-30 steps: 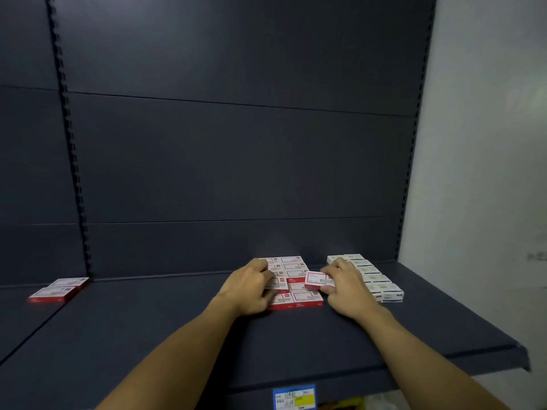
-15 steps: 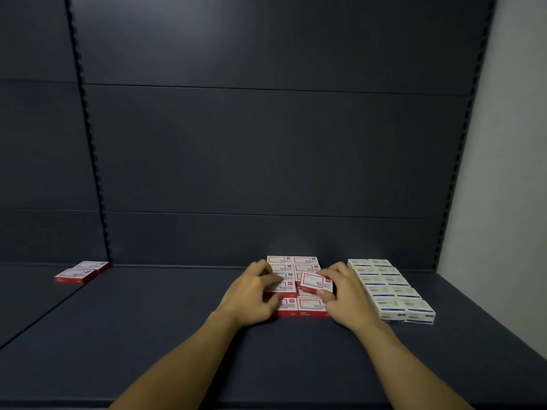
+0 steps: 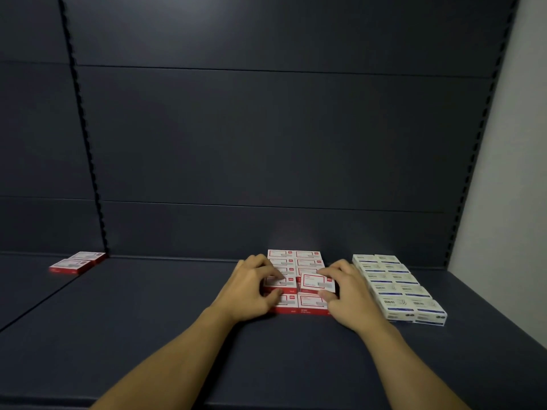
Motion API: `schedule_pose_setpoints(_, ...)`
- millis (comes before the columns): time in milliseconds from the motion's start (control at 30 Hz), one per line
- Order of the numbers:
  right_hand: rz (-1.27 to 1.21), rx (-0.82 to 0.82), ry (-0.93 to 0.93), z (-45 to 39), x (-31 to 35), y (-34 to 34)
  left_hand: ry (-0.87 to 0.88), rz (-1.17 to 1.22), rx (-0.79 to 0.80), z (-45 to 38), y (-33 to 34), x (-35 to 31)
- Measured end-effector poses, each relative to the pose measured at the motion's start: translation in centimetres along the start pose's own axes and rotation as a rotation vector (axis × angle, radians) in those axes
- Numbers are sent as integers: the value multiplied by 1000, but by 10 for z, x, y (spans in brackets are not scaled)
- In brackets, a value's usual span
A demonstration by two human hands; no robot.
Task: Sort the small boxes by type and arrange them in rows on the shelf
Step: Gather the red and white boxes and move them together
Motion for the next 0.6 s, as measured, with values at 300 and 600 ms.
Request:
schedule_pose_setpoints(300,-4,3,4,0,0,2,20,16,5,-1,-1,-2)
schedule_pose_setpoints(600,-47,25,-37,1,1,3,14,23,29,-1,0,-1)
Point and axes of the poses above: each hand's wrist, its own z-axis away from the middle knuckle, its own y-axis out of the palm, x = y × z, the point moved 6 cm from there along -z, towards the middle knuckle, and after that the axes turned 11 degrees about y, right-handed, at the moved point
